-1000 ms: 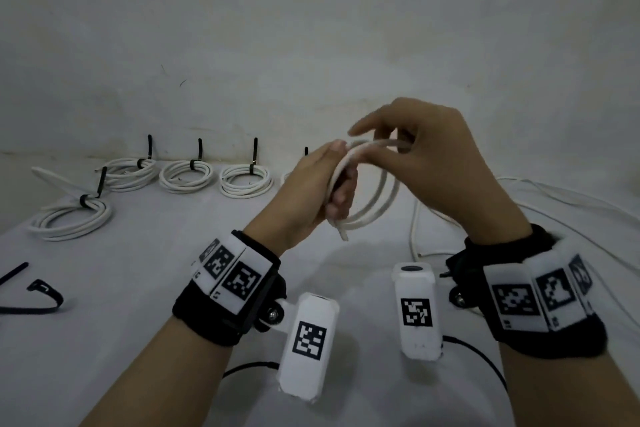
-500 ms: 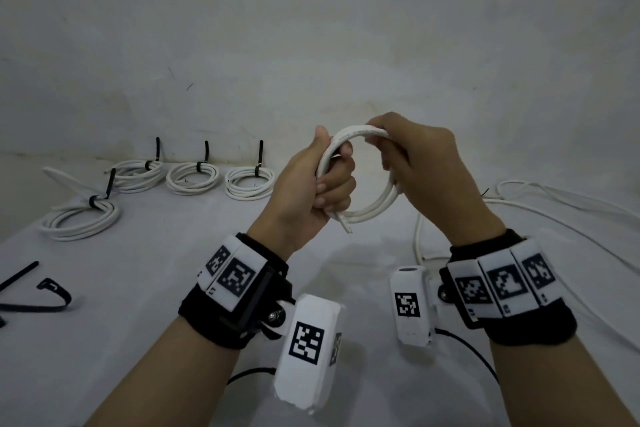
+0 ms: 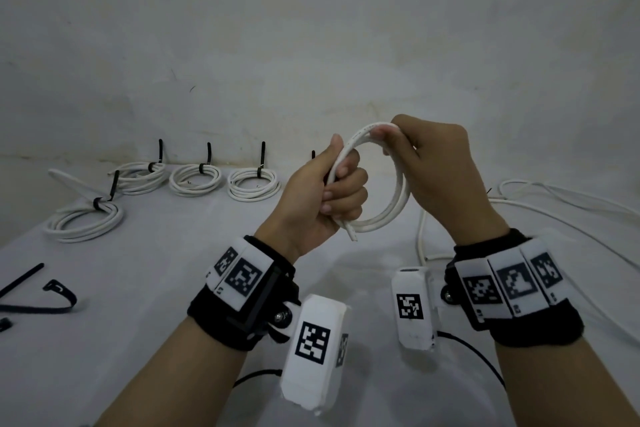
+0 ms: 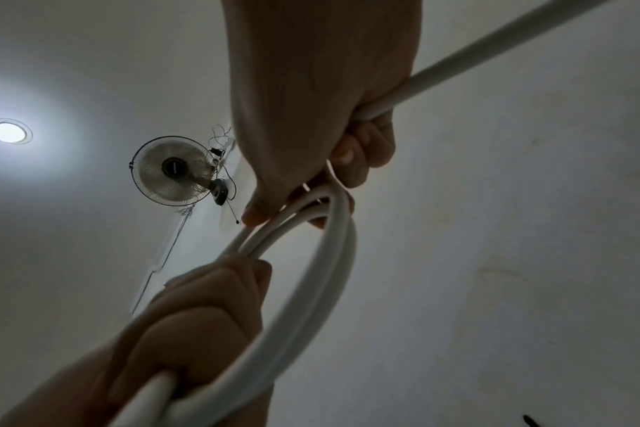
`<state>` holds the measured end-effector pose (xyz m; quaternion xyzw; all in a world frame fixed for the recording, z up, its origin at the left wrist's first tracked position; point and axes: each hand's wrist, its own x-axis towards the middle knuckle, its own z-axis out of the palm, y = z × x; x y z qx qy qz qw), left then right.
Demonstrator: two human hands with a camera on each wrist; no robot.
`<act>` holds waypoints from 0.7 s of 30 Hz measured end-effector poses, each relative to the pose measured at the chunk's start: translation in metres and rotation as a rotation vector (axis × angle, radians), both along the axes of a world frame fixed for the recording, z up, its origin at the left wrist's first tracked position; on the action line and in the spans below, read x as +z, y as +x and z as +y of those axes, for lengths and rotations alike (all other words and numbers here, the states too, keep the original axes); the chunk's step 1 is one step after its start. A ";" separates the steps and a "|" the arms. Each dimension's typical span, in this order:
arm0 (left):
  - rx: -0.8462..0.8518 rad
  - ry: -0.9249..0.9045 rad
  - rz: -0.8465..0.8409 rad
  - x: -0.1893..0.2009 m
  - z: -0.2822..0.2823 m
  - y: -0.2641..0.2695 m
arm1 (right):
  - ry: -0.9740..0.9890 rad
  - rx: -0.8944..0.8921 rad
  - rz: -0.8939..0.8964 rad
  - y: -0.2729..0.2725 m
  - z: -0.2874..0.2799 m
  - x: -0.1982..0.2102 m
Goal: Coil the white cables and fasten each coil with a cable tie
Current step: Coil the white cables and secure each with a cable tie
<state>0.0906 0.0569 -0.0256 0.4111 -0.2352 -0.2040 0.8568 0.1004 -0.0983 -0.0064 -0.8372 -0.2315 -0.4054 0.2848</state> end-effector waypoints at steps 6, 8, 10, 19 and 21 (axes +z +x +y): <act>0.072 -0.193 -0.028 0.007 0.014 0.006 | 0.092 0.038 0.151 0.005 -0.022 0.003; 0.133 -0.268 -0.029 0.010 0.024 0.010 | 0.100 -0.002 0.243 0.007 -0.039 0.004; 0.189 -0.338 -0.019 0.012 0.035 0.015 | 0.065 -0.018 0.330 0.007 -0.052 0.003; 0.364 -0.475 0.051 0.013 0.041 0.021 | -0.289 -0.070 0.361 0.000 -0.032 0.001; 0.415 -0.438 0.043 0.012 0.040 0.022 | -0.399 -0.094 0.425 -0.006 -0.019 0.004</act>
